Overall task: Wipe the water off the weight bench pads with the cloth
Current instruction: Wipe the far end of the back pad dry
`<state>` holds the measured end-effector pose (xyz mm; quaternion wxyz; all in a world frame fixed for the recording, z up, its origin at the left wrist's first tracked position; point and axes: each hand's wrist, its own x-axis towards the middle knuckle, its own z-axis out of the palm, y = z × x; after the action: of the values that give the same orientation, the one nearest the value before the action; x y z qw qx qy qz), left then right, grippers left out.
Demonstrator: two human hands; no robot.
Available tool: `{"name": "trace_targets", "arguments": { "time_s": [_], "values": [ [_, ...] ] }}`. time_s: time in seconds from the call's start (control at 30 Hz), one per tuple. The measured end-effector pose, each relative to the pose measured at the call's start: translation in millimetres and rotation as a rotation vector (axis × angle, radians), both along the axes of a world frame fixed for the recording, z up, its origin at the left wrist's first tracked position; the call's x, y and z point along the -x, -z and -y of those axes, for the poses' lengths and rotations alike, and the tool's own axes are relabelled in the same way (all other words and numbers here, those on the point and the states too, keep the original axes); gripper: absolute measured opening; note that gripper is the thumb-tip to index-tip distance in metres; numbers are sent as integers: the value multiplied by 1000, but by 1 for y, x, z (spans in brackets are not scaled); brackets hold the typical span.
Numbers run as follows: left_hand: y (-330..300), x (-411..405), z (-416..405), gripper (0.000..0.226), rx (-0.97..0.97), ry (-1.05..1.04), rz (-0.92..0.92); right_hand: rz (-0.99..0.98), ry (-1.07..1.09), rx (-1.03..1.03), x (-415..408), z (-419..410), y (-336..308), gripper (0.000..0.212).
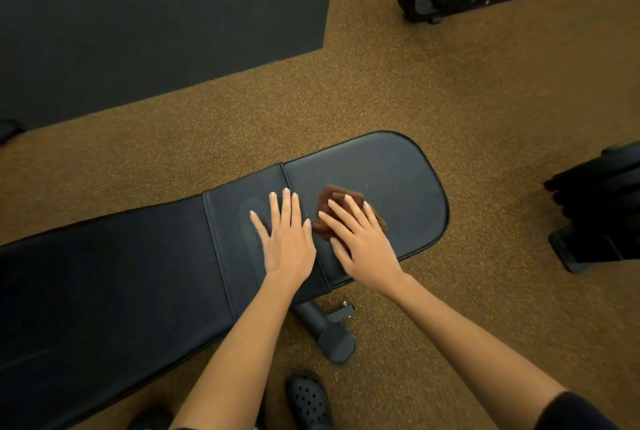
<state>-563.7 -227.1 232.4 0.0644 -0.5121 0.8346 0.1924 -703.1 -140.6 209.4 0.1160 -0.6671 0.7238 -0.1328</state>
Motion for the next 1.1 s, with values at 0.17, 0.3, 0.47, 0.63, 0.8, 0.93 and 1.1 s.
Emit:
{"name": "trace_targets", "arguments": {
  "time_s": [0.17,0.3,0.47,0.63,0.8,0.93,1.1],
  "values": [
    [5,-18,2,55,-57,-12,42,-67,45,19,12,7,-4,49],
    [6,-31,4,54,-108,-5,22,-39,180,2,-1,42,-4,52],
    [7,-34,3,54,-148,-4,10,-12,146,10,-24,59,0,52],
    [8,-33,3,55,-127,3,53,6,29,35,-27,20,1,48],
    [9,-34,3,55,-112,16,61,-58,-13,26,-16,3,0,47],
    [10,-36,4,55,-101,30,64,-76,106,-6,-14,40,-1,50],
    [9,-38,4,55,-92,39,58,-27,162,-60,-25,94,-3,52]
  ]
}}
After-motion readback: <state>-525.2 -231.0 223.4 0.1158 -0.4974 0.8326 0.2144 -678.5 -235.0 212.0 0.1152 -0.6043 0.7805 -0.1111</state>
